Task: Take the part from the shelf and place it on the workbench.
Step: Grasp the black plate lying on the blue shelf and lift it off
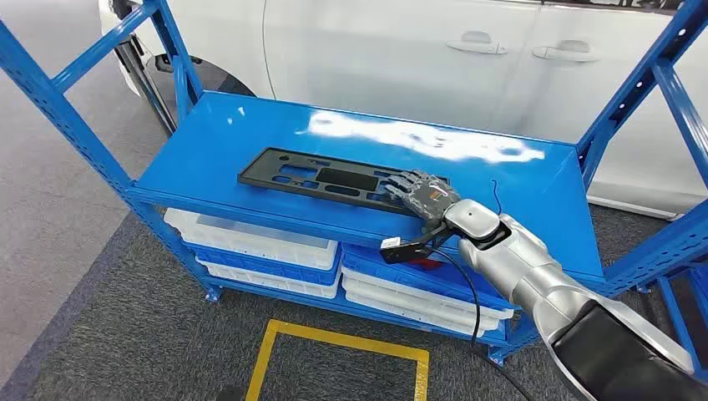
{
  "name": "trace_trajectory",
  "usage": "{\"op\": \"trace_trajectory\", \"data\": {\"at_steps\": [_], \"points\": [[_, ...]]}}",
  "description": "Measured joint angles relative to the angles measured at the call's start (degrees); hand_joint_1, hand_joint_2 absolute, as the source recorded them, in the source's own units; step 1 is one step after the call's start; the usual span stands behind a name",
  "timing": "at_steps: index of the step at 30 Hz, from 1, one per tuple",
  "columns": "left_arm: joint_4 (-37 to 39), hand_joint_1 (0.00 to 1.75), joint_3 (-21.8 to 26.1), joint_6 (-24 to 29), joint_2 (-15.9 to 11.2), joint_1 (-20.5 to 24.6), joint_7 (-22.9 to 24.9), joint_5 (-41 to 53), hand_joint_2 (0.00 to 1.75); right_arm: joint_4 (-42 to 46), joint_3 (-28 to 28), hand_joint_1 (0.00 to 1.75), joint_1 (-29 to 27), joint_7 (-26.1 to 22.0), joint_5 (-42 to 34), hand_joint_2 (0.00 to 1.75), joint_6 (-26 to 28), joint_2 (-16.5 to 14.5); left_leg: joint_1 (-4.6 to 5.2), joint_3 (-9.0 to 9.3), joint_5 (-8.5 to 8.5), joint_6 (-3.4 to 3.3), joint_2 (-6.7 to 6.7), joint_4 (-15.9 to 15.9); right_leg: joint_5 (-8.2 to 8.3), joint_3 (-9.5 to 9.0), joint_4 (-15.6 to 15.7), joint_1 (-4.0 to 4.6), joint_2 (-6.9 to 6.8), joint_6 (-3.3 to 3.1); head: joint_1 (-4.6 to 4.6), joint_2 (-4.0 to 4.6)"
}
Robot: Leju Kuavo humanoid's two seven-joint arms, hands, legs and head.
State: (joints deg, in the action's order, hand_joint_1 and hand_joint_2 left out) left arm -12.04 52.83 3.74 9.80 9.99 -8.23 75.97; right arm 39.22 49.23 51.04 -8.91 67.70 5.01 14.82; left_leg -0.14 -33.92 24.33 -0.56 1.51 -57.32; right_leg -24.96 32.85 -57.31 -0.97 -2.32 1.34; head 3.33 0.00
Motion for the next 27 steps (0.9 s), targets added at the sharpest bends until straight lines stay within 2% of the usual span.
{"op": "trace_trajectory", "data": {"at_steps": [2,3,4,6,7,8,9,11,12,13,15,16,18,19,21,22,23,24,25,26,27], "points": [[0.0,0.00,0.0,0.0,0.0,0.1,0.0,0.0,0.00,-0.2,0.0,0.00,0.1,0.0,0.0,1.75,-0.1,-0.1,-0.21,0.19,-0.30,-0.47,0.06,0.2,-0.67,0.36,-0.8,-0.17,0.21,0.22,0.00,0.00],[0.0,0.00,0.0,0.0,0.0,0.1,0.0,0.1,0.00,-0.5,0.0,0.00,0.1,0.0,0.0,1.75,-0.2,-0.3,-0.32,0.26,-0.52,-0.83,0.09,0.3,-1.76,1.06,-2.3,-0.28,0.49,0.40,-0.01,0.00],[0.0,0.00,0.0,0.0,0.0,0.2,-0.1,0.1,0.00,-0.8,-0.1,0.00,0.2,-0.1,0.0,1.75,-0.4,-0.5,-0.40,0.30,-0.67,-1.08,0.13,0.4,-3.45,2.33,-5.2,-0.36,0.85,0.48,-0.01,0.00],[0.0,0.00,0.0,-0.1,0.0,0.3,-0.1,0.2,0.00,-1.6,-0.1,0.00,0.3,-0.1,0.0,1.75,-0.8,-1.3,-0.29,0.19,-0.69,-1.27,0.19,0.4,-7.01,5.92,-13.3,-0.36,1.41,0.55,-0.01,0.00],[0.0,0.00,0.0,-0.1,0.0,0.3,-0.1,0.2,0.00,-1.9,-0.1,0.00,0.3,-0.1,0.0,1.75,-1.0,-1.6,-0.23,0.20,-0.65,-1.31,0.24,0.4,-7.79,7.32,-16.3,-0.34,1.52,0.55,-0.01,0.00],[0.0,0.00,0.0,-0.1,0.0,0.3,-0.1,0.2,0.00,-2.3,-0.2,0.00,0.4,0.0,0.0,1.75,-1.0,-1.8,-0.16,0.26,-0.60,-1.35,0.32,0.3,-7.45,7.81,-17.3,-0.33,1.56,0.46,-0.01,0.00],[0.0,0.00,0.0,-0.1,0.0,0.3,-0.1,0.3,0.00,-2.5,-0.2,0.00,0.5,0.1,0.0,1.75,-1.1,-2.0,-0.10,0.38,-0.53,-1.35,0.42,0.3,-6.03,7.16,-15.8,-0.32,1.56,0.28,-0.01,0.00],[0.0,0.00,0.0,-0.1,0.1,0.4,-0.1,0.3,0.00,-2.8,-0.2,0.00,0.8,0.3,0.0,1.75,-1.1,-2.2,0.02,0.63,-0.33,-1.19,0.61,0.2,-2.00,3.57,-8.1,-0.12,1.18,-0.46,-0.01,0.00],[0.0,0.00,0.0,-0.1,0.1,0.4,0.0,0.3,0.00,-3.0,-0.2,0.00,1.0,0.4,0.0,1.75,-1.1,-2.3,0.16,0.58,-0.23,-1.02,0.67,0.1,-0.74,1.83,-4.4,0.11,0.78,-0.83,-0.01,0.00],[0.0,0.00,0.0,-0.1,0.2,0.4,0.0,0.4,0.00,-3.1,-0.2,0.00,1.1,0.6,0.0,1.75,-1.2,-2.4,0.26,0.43,-0.19,-0.78,0.67,0.0,-0.15,0.74,-1.9,0.35,0.39,-1.09,-0.01,0.00],[0.0,0.00,0.0,-0.1,0.2,0.4,0.0,0.4,0.00,-3.3,-0.2,0.00,1.4,0.8,0.0,1.75,-1.2,-2.6,0.37,0.16,-0.16,-0.23,0.58,0.0,-0.34,0.27,-0.4,0.69,0.07,-1.29,0.00,0.00],[0.0,0.00,-0.1,-0.1,0.2,0.4,0.1,0.5,0.00,-3.3,-0.2,0.00,1.4,1.0,0.0,1.75,-1.2,-2.7,0.34,0.18,-0.08,0.05,0.53,0.0,-0.26,0.23,-0.3,0.55,0.09,-1.43,0.01,0.00],[0.0,0.00,-0.1,-0.1,0.2,0.5,0.1,0.7,0.00,-3.6,-0.2,0.00,1.5,1.3,0.0,1.75,-1.1,-2.7,0.30,-0.37,1.31,0.78,0.24,-1.7,-0.03,-0.08,0.3,0.24,-0.16,-1.91,0.01,0.00],[0.0,0.00,-0.1,-0.1,0.2,0.6,0.1,0.7,0.00,-3.7,-0.2,0.00,1.5,1.5,0.0,1.75,-1.1,-2.7,0.23,-1.49,2.90,1.18,0.02,-4.3,0.08,-0.19,0.5,0.10,-0.35,-2.12,0.01,0.00],[0.0,0.00,-0.1,-0.1,0.2,0.6,0.0,0.9,0.00,-4.1,-0.2,0.00,1.5,1.8,0.0,1.75,-1.1,-2.6,0.04,-5.09,6.73,1.87,-0.41,-11.7,0.10,-0.14,0.6,0.14,-0.58,-2.33,0.01,0.00],[0.0,0.00,-0.1,-0.1,0.2,0.5,0.0,0.9,0.00,-4.2,-0.2,0.00,1.5,2.0,0.0,1.75,-1.1,-2.6,-0.06,-6.69,7.86,2.09,-0.50,-14.9,0.10,-0.10,0.5,0.14,-0.62,-2.33,0.01,0.00],[0.0,0.00,-0.1,-0.1,0.2,0.5,0.0,0.9,0.00,-4.4,-0.2,0.00,1.5,2.2,0.0,1.75,-1.1,-2.6,-0.16,-7.39,7.86,2.24,-0.54,-16.2,0.09,-0.10,0.5,0.13,-0.64,-2.32,0.01,0.00],[0.0,0.00,-0.1,-0.1,0.2,0.4,0.0,1.0,0.00,-4.6,-0.2,0.00,1.5,2.3,0.0,1.75,-1.1,-2.6,-0.26,-6.98,6.76,2.33,-0.56,-15.3,0.08,-0.15,0.5,0.10,-0.64,-2.27,0.01,0.00],[0.0,0.00,-0.1,-0.1,0.2,0.5,0.0,1.0,0.00,-4.7,-0.2,0.01,1.5,2.5,0.0,1.75,-1.2,-2.6,-0.39,-5.42,4.79,2.39,-0.56,-12.0,0.03,-0.23,0.4,0.05,-0.63,-2.16,0.01,0.00],[0.0,0.00,-0.1,-0.1,0.2,0.5,0.0,1.0,0.00,-4.8,-0.2,0.27,1.6,2.6,0.0,1.75,-1.3,-2.6,-0.55,-3.28,2.78,2.40,-0.40,-7.6,-0.06,-0.30,0.3,0.02,-0.62,-1.97,0.01,0.00],[0.0,0.00,-0.1,-0.1,0.2,0.6,0.0,1.0,0.00,-4.9,-0.3,0.62,1.6,2.7,0.0,1.75,-1.3,-2.5,-0.54,-1.48,1.23,2.18,-0.19,-3.8,-0.15,-0.36,0.2,0.08,-0.47,-1.67,0.01,0.00]]}}
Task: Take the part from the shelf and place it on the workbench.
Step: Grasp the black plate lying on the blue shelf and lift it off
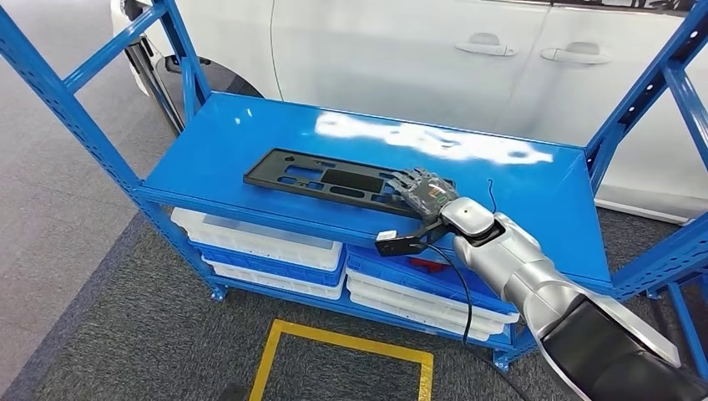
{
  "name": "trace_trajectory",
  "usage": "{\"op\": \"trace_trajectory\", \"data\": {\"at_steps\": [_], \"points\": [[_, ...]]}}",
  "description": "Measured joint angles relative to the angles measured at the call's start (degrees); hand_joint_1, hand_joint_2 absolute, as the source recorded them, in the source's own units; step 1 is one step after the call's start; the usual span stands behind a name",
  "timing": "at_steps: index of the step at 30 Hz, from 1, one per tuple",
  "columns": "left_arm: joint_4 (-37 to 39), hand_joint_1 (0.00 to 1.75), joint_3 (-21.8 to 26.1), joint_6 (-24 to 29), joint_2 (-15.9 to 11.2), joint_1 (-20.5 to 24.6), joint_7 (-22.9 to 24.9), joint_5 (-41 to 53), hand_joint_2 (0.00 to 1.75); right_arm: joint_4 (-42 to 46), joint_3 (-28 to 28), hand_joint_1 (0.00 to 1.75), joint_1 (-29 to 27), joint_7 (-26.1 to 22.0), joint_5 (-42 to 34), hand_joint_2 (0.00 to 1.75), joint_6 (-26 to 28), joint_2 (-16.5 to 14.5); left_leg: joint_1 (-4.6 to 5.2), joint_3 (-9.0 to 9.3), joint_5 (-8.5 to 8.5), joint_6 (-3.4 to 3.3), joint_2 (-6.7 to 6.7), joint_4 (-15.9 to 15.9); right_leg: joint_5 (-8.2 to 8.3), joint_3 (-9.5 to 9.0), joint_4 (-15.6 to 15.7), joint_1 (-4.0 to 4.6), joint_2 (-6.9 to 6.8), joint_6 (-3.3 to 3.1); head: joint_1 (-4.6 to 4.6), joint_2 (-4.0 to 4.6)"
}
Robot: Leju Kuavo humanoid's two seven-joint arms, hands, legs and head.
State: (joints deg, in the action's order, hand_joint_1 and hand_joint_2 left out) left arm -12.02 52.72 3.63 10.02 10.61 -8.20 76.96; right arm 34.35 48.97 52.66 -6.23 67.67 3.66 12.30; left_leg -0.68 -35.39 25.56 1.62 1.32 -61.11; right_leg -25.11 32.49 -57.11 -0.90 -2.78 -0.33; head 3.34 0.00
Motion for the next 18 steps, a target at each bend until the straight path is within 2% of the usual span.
{"op": "trace_trajectory", "data": {"at_steps": [1,2,5,6,7,9,10,11,12,13,15,16,17,18], "points": [[0.0,0.00,0.0,0.0,0.0,0.1,0.0,0.0,0.00,-0.1,0.0,0.96,0.1,0.1,0.0,1.75,-0.1,0.0,0.01,1.18,-0.93,-0.40,0.17,2.6,-0.06,-0.05,-0.1,0.07,0.12,0.35,0.00,0.00],[0.0,0.00,0.0,0.0,0.0,0.1,0.0,0.0,0.00,-0.2,-0.1,1.30,0.1,0.1,0.0,1.75,-0.2,0.1,0.11,1.60,-1.23,-0.90,0.33,3.8,-0.07,-0.09,-0.1,0.16,0.23,0.72,-0.01,0.00],[0.0,0.00,-0.2,0.0,0.1,0.2,0.0,0.1,0.00,-0.6,-0.2,1.53,0.0,0.3,0.1,1.75,-0.4,0.1,0.34,1.55,-1.71,-2.48,0.30,4.0,-0.20,0.08,-0.2,0.01,0.41,1.81,-0.01,0.00],[0.0,0.00,-0.3,0.0,0.1,0.3,0.0,0.2,0.00,-0.8,-0.3,1.61,0.0,0.4,0.1,1.75,-0.4,0.0,0.28,1.56,-1.94,-2.90,0.31,4.1,-1.03,0.61,-1.3,-0.13,0.65,2.04,-0.01,0.00],[0.0,0.00,-0.3,0.0,0.1,0.4,0.0,0.2,0.00,-1.0,-0.4,1.70,-0.1,0.5,0.1,1.75,-0.4,-0.2,0.19,1.56,-2.14,-3.22,0.33,4.2,-2.48,1.64,-3.6,-0.23,1.01,2.16,-0.01,0.00],[0.0,0.00,-0.4,0.0,0.1,0.6,0.0,0.3,0.00,-1.4,-0.6,1.74,-0.2,0.6,0.1,1.75,-0.3,-0.6,0.23,1.37,-2.28,-3.52,0.36,4.2,-6.35,5.10,-11.4,-0.35,1.75,2.22,-0.01,0.00],[0.0,0.00,-0.5,0.0,0.1,0.7,0.1,0.3,0.00,-1.7,-0.6,1.75,-0.3,0.7,0.1,1.75,-0.2,-0.8,0.31,1.33,-2.28,-3.58,0.39,4.2,-7.65,6.86,-15.3,-0.37,1.93,2.22,-0.01,0.00],[0.0,0.00,-0.5,0.0,0.1,0.7,0.1,0.3,0.00,-1.9,-0.7,1.75,-0.4,0.8,0.1,1.75,-0.1,-1.0,0.41,1.33,-2.26,-3.62,0.43,4.1,-7.92,7.91,-17.5,-0.37,2.01,2.15,-0.01,0.00],[0.0,0.00,-0.5,0.0,0.1,0.7,0.2,0.3,0.00,-2.0,-0.8,1.75,-0.4,0.9,0.2,1.75,0.1,-1.2,0.50,1.39,-2.22,-3.65,0.50,4.1,-7.03,7.91,-17.4,-0.36,2.03,1.99,-0.01,0.00],[0.0,0.00,-0.5,0.0,0.2,0.7,0.2,0.3,0.00,-2.1,-0.9,1.75,-0.3,1.0,0.2,1.75,0.2,-1.4,0.60,1.51,-2.16,-3.65,0.56,4.1,-5.17,6.80,-14.9,-0.32,2.01,1.70,-0.01,0.00],[0.0,0.00,-0.6,0.0,0.3,0.7,0.2,0.3,0.00,-2.2,-1.1,1.75,-0.2,1.0,0.4,1.75,0.3,-1.7,0.84,1.66,-1.99,-3.48,0.64,4.0,-1.19,3.00,-6.7,0.07,1.39,0.82,-0.02,0.00],[0.0,0.00,-0.7,0.0,0.3,0.7,0.2,0.3,0.00,-2.2,-1.2,1.75,-0.2,1.0,0.5,1.75,0.4,-2.0,0.95,1.51,-1.94,-3.29,0.62,3.9,-0.22,1.59,-3.4,0.35,0.95,0.50,-0.01,0.00],[0.0,0.00,-0.8,0.0,0.4,0.7,0.3,0.3,0.00,-2.3,-1.2,1.75,-0.1,1.0,0.6,1.75,0.4,-2.3,1.03,1.29,-1.95,-3.06,0.56,3.8,0.09,0.88,-1.5,0.62,0.59,0.29,-0.02,0.00],[0.0,0.00,-0.8,0.0,0.4,0.7,0.3,0.3,0.00,-2.3,-1.3,1.75,-0.1,0.9,0.7,1.75,0.4,-2.6,1.08,1.08,-1.98,-2.78,0.45,3.8,-0.13,0.76,-0.9,0.81,0.42,0.24,-0.01,0.00]]}}
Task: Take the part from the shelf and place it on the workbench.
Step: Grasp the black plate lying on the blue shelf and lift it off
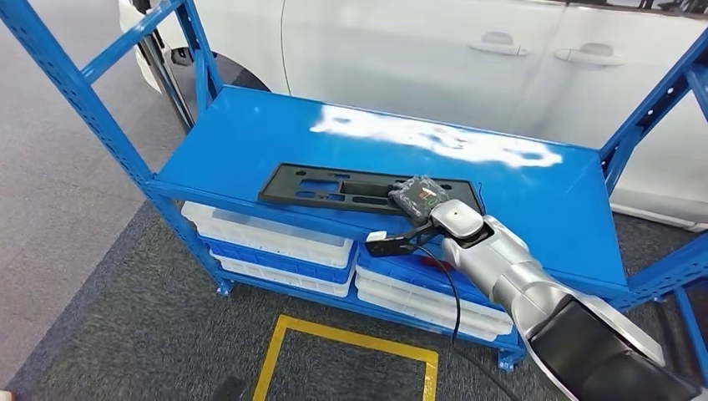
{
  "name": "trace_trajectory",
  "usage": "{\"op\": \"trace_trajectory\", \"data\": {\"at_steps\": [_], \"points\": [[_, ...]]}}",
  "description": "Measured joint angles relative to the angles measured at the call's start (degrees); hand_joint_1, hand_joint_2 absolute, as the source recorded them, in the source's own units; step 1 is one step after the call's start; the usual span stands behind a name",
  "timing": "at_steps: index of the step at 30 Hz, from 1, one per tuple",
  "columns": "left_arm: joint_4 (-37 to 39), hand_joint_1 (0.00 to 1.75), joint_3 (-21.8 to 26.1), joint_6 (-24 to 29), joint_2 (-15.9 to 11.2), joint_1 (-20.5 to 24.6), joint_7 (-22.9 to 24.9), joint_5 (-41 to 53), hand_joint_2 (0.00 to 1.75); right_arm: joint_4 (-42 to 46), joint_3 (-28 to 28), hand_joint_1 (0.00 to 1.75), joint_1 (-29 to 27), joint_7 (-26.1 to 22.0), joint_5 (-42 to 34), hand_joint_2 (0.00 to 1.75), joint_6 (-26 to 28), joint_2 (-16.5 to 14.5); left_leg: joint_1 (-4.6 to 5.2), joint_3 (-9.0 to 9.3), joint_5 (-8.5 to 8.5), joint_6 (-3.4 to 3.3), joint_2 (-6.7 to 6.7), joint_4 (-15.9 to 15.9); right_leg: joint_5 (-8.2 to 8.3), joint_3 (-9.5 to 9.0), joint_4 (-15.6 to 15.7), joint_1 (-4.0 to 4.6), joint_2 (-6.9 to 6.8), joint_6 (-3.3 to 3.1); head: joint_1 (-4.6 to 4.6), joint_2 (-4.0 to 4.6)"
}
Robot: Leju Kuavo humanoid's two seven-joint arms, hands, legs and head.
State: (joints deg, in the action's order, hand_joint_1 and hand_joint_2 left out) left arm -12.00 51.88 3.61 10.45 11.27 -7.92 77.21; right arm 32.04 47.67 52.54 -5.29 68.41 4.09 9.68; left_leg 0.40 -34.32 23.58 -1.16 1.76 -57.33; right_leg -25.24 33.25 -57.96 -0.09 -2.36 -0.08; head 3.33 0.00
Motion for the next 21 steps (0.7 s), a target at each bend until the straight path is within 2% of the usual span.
{"op": "trace_trajectory", "data": {"at_steps": [2,3,5,7,8,10,16,17,19,20,21], "points": [[0.0,0.00,-0.1,0.0,0.0,0.0,0.0,0.0,0.00,-0.1,-0.2,1.75,0.0,0.0,0.3,1.75,0.0,-0.5,-0.03,-0.13,0.11,0.58,-0.22,-0.1,0.16,0.04,0.5,-0.22,0.23,-0.17,0.00,0.00],[0.0,0.00,-0.1,0.0,0.0,0.0,0.0,0.0,0.00,-0.1,-0.2,1.75,0.0,0.0,0.3,1.75,0.0,-0.6,-0.03,-0.37,0.74,0.92,-0.34,-0.9,0.27,-0.10,0.7,-0.39,0.20,-0.39,0.01,0.00],[0.0,0.00,-0.2,0.0,0.0,0.1,0.0,0.0,0.00,-0.2,-0.3,1.75,0.0,-0.1,0.4,1.75,0.0,-0.7,-0.14,-2.58,3.76,1.66,-0.56,-5.8,0.47,-0.30,1.1,-0.65,-0.05,-0.81,0.01,0.00],[0.0,0.00,-0.3,0.1,0.0,0.0,0.0,0.0,0.00,-0.2,-0.5,1.75,-0.1,-0.1,0.4,1.75,0.1,-0.7,-0.31,-6.45,7.38,2.27,-0.74,-13.7,0.49,-0.19,1.1,-0.64,-0.15,-0.97,0.01,0.00],[0.0,0.00,-0.3,0.1,0.0,-0.1,0.0,0.0,0.00,-0.3,-0.6,1.75,-0.2,-0.2,0.4,1.75,0.2,-0.7,-0.42,-7.78,8.08,2.47,-0.77,-16.3,0.48,-0.14,1.0,-0.64,-0.14,-0.97,0.01,0.00],[0.0,0.00,-0.3,0.1,0.0,-0.3,0.0,0.0,0.00,-0.4,-0.8,1.75,-0.2,-0.2,0.4,1.75,0.3,-0.7,-0.56,-8.66,7.93,2.66,-0.79,-17.9,0.49,-0.11,1.0,-0.65,-0.13,-0.96,0.01,0.00],[0.0,0.00,-0.3,0.1,0.0,-0.3,0.0,0.0,0.00,-0.4,-0.8,1.75,-0.2,-0.2,0.4,1.75,0.3,-0.7,-0.61,-8.45,7.43,2.69,-0.80,-17.4,0.48,-0.13,1.0,-0.66,-0.12,-0.96,0.01,0.00],[0.0,0.00,-0.3,0.1,0.0,-0.3,0.0,0.0,0.00,-0.4,-0.8,1.75,-0.2,-0.2,0.4,1.75,0.3,-0.7,-0.64,-7.94,6.78,2.69,-0.80,-16.4,0.48,-0.15,1.0,-0.67,-0.10,-0.94,0.01,0.00],[0.0,0.00,-0.3,0.1,0.0,-0.2,0.0,0.0,0.00,-0.4,-1.0,1.75,-0.1,-0.4,0.4,1.75,0.6,-0.7,-0.78,-4.57,3.36,2.62,-0.72,-9.7,0.39,-0.29,0.9,-0.70,0.00,-0.77,0.01,0.00],[0.0,0.00,-0.3,0.2,-0.1,-0.2,0.0,0.0,0.00,-0.4,-1.2,1.75,0.0,-0.6,0.4,1.75,0.8,-0.6,-0.76,-2.54,1.67,2.37,-0.52,-5.5,0.31,-0.31,0.7,-0.61,0.18,-0.53,0.01,0.00],[0.0,0.00,-0.4,0.2,-0.1,-0.2,0.0,0.1,0.00,-0.3,-1.4,1.75,0.3,-0.8,0.5,1.75,1.0,-0.6,-0.72,-0.97,0.38,1.75,-0.38,-2.1,0.30,-0.28,0.7,-0.56,0.36,0.02,0.01,0.00]]}}
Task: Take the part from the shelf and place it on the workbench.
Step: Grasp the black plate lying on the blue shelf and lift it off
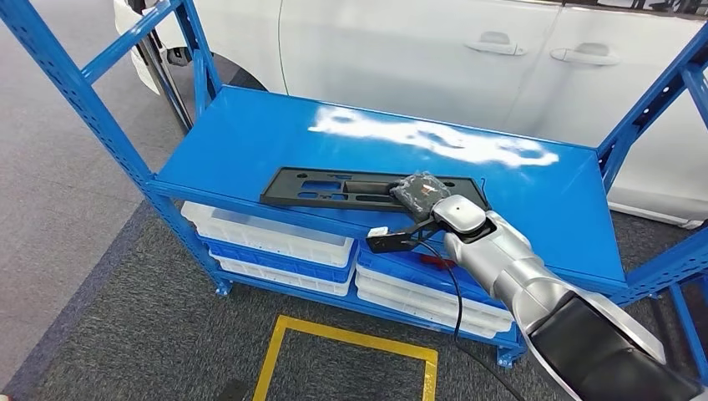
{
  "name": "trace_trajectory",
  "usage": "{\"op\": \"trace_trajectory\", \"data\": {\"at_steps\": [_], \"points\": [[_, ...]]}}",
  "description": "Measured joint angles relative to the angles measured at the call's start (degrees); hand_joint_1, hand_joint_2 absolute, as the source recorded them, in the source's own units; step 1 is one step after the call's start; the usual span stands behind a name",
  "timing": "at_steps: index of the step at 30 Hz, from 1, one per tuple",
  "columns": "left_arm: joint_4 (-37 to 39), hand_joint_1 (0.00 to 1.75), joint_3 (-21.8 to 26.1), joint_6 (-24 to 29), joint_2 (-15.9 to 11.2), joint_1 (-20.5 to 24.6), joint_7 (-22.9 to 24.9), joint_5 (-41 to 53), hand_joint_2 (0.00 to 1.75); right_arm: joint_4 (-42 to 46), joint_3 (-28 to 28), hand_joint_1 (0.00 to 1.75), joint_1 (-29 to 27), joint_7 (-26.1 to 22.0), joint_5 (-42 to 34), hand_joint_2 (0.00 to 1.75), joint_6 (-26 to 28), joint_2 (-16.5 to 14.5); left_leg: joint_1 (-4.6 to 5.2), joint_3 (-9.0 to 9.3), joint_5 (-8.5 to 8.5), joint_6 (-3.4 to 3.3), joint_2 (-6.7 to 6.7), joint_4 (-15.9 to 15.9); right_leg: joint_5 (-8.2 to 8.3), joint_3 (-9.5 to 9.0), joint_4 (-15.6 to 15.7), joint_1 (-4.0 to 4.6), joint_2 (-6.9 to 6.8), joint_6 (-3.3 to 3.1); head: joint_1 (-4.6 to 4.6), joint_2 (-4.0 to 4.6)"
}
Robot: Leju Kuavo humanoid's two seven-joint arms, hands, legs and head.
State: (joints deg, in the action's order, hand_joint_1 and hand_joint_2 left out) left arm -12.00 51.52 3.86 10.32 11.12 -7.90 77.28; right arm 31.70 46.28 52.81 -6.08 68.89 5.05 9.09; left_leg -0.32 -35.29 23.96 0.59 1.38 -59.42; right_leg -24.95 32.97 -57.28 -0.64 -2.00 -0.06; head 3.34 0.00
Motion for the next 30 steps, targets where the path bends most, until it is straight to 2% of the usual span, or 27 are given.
{"op": "trace_trajectory", "data": {"at_steps": [1,3,4,5,6,8,9,10,12,14,16,18,19,20,21,22,23,25,26,29,30], "points": [[0.0,0.00,0.0,0.1,0.0,0.1,0.0,0.0,0.00,0.0,-0.2,1.75,0.3,-0.1,0.1,1.75,0.1,0.0,0.00,0.62,-0.50,-0.81,0.12,1.6,-1.64,1.30,-2.8,-0.04,0.37,0.63,0.00,0.00],[0.0,0.00,-0.1,0.4,0.0,0.2,0.0,0.0,0.00,0.1,-0.7,1.75,0.7,-0.4,0.2,1.75,0.4,-0.2,-0.05,0.73,-0.89,-2.23,0.10,2.4,-5.83,5.34,-11.5,-0.20,1.01,1.72,0.00,0.00],[0.0,0.00,-0.1,0.6,0.0,0.2,-0.1,-0.1,0.00,0.4,-0.8,1.75,0.7,-0.8,0.1,1.75,0.4,-0.3,-0.13,0.71,-1.00,-2.47,0.11,2.4,-7.80,7.52,-16.3,-0.31,1.25,1.86,-0.01,0.00],[0.0,0.00,-0.1,0.7,0.0,0.2,-0.3,-0.3,0.00,1.0,-1.0,1.75,0.9,-1.4,-0.2,1.75,0.2,-0.4,-0.13,0.68,-0.95,-2.46,0.13,2.3,-7.59,8.19,-17.5,-0.34,1.28,1.86,-0.01,0.00],[0.0,0.00,-0.1,0.9,0.0,0.2,-0.5,-0.4,0.00,2.1,-1.4,1.75,1.2,-2.5,-1.0,1.75,-0.5,-0.4,-0.13,0.66,-0.86,-2.42,0.15,2.1,-6.26,7.77,-16.4,-0.37,1.27,1.78,-0.01,0.00],[0.0,0.00,-0.1,1.1,0.0,0.2,-1.2,-0.7,0.00,5.8,-2.5,1.75,2.5,-5.0,-3.6,1.75,-3.5,-0.3,-0.12,0.62,-0.53,-2.11,0.14,1.7,-2.17,4.57,-9.0,-0.38,0.92,1.44,-0.01,0.00],[0.0,0.00,-0.1,1.2,0.0,0.2,-1.4,-0.9,0.00,8.3,-3.2,1.75,3.3,-6.0,-5.3,1.75,-5.7,-0.2,0.03,0.45,-0.33,-1.87,0.03,1.3,-0.83,2.98,-5.3,-0.20,0.54,1.26,-0.01,0.00],[0.0,0.00,-0.1,1.2,0.0,0.2,-1.6,-1.0,0.00,10.9,-3.9,1.75,4.0,-6.8,-7.0,1.75,-7.9,-0.2,0.15,0.21,-0.22,-1.60,-0.11,1.1,-0.23,2.02,-2.9,-0.04,0.28,1.04,-0.01,0.00],[0.0,0.00,0.0,1.3,-0.1,0.2,-1.8,-1.1,0.00,15.7,-5.2,1.75,5.3,-7.4,-9.4,1.75,-11.3,-0.2,0.37,-0.18,-0.14,-1.05,-0.47,0.9,-0.45,1.70,-1.7,0.31,0.18,0.58,0.00,0.00],[0.0,0.00,0.0,1.4,-0.1,0.1,-1.9,-1.1,0.87,19.2,-6.0,1.75,5.9,-7.5,-10.3,1.75,-12.8,-0.2,0.23,-0.29,0.16,-0.43,-0.67,0.8,-0.32,1.73,-1.4,0.23,0.37,-0.12,0.00,0.00],[0.0,0.00,0.0,1.4,-0.1,0.2,-1.9,-1.1,1.75,21.6,-6.5,1.75,6.3,-7.7,-10.7,1.75,-13.2,-0.1,0.08,-1.59,2.36,0.34,-0.79,-2.4,-0.13,1.57,-1.1,0.10,0.28,-0.78,0.00,0.00],[0.0,0.00,0.0,1.5,-0.1,0.2,-2.2,-1.1,1.75,23.5,-7.0,1.75,6.6,-8.7,-12.9,1.75,-13.6,0.5,-0.03,-4.94,6.24,0.97,-0.87,-9.9,-0.13,1.53,-1.1,0.16,0.18,-1.10,0.00,0.00],[0.0,0.00,0.0,1.6,-0.1,0.2,-2.5,-1.0,1.75,24.4,-7.2,1.75,6.7,-9.5,-15.0,1.75,-14.4,1.2,-0.08,-6.67,7.66,1.14,-0.89,-13.5,-0.15,1.53,-1.1,0.22,0.17,-1.16,0.00,0.00],[0.0,0.00,-0.1,1.6,-0.1,0.1,-2.9,-0.9,1.75,25.8,-7.6,1.75,6.7,-10.3,-18.2,1.75,-16.0,2.0,-0.10,-7.76,8.04,1.20,-0.90,-15.7,-0.20,1.52,-1.2,0.29,0.18,-1.19,0.00,0.00],[0.0,0.00,-0.1,1.5,-0.1,0.2,-3.5,-0.8,1.75,27.3,-8.0,1.75,6.9,-11.0,-22.0,1.75,-17.9,3.0,-0.12,-7.90,7.36,1.16,-0.90,-15.7,-0.26,1.49,-1.2,0.33,0.21,-1.17,0.00,0.00],[0.0,0.00,-0.1,1.1,-0.1,0.2,-4.3,-0.8,1.75,29.1,-8.7,1.75,7.1,-11.7,-26.6,1.75,-20.1,4.0,-0.13,-6.92,5.63,1.03,-0.90,-13.4,-0.35,1.41,-1.3,0.35,0.26,-1.12,0.00,0.00],[0.0,0.00,-0.1,0.6,-0.1,0.2,-5.4,-1.0,1.75,31.0,-9.5,1.75,7.3,-12.3,-32.1,1.75,-22.6,5.0,-0.14,-5.17,3.33,0.82,-0.81,-9.5,-0.47,1.31,-1.4,0.37,0.32,-1.01,0.00,0.00],[0.0,0.00,0.0,-0.9,-0.1,0.3,-7.7,-2.3,1.75,34.5,-11.7,1.75,7.5,-13.5,-44.5,1.75,-27.2,7.0,-0.04,-1.74,0.38,0.16,-0.16,-2.1,-0.65,1.22,-1.4,0.51,0.47,-0.59,0.00,0.00],[0.0,0.00,0.1,-1.7,-0.2,0.4,-8.9,-3.2,1.75,36.3,-12.9,1.75,7.3,-14.1,-51.5,1.75,-29.5,8.0,0.03,-0.86,-0.14,-0.21,0.12,-0.2,-0.67,1.24,-1.4,0.57,0.53,-0.31,-0.01,0.00],[0.0,0.00,0.8,-3.6,-0.2,0.5,-11.2,-5.8,1.75,41.8,-16.5,1.75,4.9,-15.2,-70.5,1.75,-34.6,9.5,0.02,-0.36,-0.27,-1.32,0.13,1.0,-0.69,1.19,-1.1,0.51,0.75,0.66,-0.01,0.00],[0.0,0.00,1.1,-4.0,-0.2,0.6,-11.5,-6.4,1.75,43.3,-17.6,1.75,3.8,-15.4,-75.0,1.75,-35.8,9.6,-0.06,-0.13,-0.38,-1.68,0.00,1.3,-1.18,1.36,-1.6,0.45,0.91,0.94,-0.01,0.00]]}}
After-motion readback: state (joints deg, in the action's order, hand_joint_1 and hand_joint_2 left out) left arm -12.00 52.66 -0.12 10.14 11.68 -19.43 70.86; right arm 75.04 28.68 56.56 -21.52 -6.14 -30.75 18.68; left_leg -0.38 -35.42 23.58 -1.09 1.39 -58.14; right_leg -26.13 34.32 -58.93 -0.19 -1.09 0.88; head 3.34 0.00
